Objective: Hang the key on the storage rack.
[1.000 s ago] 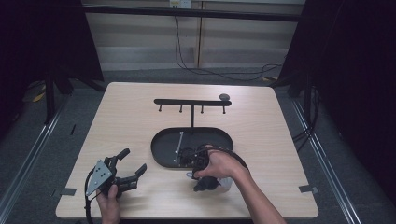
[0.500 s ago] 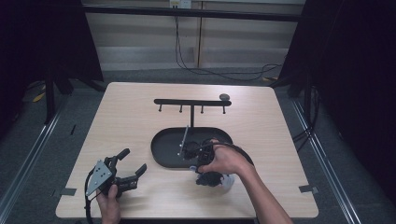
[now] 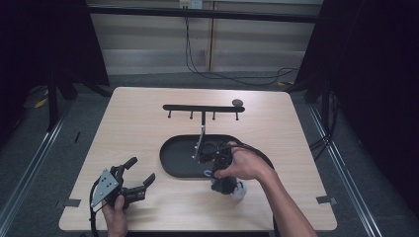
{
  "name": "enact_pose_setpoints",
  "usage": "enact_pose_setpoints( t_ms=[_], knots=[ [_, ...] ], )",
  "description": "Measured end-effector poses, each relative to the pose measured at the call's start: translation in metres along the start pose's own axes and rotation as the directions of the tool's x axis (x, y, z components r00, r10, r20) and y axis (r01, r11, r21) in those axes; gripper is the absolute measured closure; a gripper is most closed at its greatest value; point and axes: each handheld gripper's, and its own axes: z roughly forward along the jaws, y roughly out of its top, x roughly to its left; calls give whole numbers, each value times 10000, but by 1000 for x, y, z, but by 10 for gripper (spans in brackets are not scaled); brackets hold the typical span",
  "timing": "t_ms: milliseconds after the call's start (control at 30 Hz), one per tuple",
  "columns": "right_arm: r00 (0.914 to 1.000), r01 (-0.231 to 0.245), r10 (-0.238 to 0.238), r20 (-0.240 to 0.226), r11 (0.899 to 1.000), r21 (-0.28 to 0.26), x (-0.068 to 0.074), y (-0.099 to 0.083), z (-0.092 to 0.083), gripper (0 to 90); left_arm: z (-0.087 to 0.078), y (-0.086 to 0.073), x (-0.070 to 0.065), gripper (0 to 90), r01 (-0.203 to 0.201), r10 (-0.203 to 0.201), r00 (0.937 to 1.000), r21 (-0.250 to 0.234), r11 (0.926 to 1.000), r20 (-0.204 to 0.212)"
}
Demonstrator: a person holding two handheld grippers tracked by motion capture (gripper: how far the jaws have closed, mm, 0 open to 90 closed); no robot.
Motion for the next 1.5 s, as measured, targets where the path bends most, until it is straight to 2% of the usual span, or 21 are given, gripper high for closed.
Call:
enact_pose_setpoints(
  t_ms=[133, 167, 433, 567, 600, 1233, 1333, 1400, 1500],
  knots=[
    [9999, 48, -47, 99, 9999, -109, 0, -1, -8, 877, 0, 0, 0, 152, 24, -24, 10000, -22, 10000, 3],
    [9997, 179, -177, 144, 9998, -120, 0, -1, -8, 877, 0, 0, 0, 152, -2, 2, 10000, -4, 10000, -2],
    [9997, 152, -146, 212, 9994, -297, 1, -3, -14, 877, 0, 0, 0, 153, -4, 4, 10000, -3, 10000, -2],
    [9995, 241, -226, 220, 9973, -689, 1, -6, -24, 877, 0, 0, 0, 152, 0, 0, 10000, -2, 10000, -2],
    [9994, 214, -191, 275, 9961, -854, 1, -7, -26, 877, 0, 0, 0, 152, -1, 1, 10000, -2, 10000, -1],
    [9980, 84, 1, 628, 9909, -1340, -7, -7, -55, 877, 0, 0, 0, 152, 0, 0, 10000, -5, 10000, 0],
    [9987, 38, 39, 504, 9884, -1520, -9, -8, -62, 877, 0, 0, 0, 152, -2, 2, 10000, -5, 10000, -1],
    [9983, 48, 43, 576, 9877, -1565, -10, -7, -67, 877, 0, 0, 0, 153, 3, -3, 10000, -4, 10000, 0],
    [9986, 15, 66, 533, 9886, -1506, -13, -5, -72, 877, 0, 0, 0, 152, 27, -27, 10000, -23, 10000, 3]
  ],
)
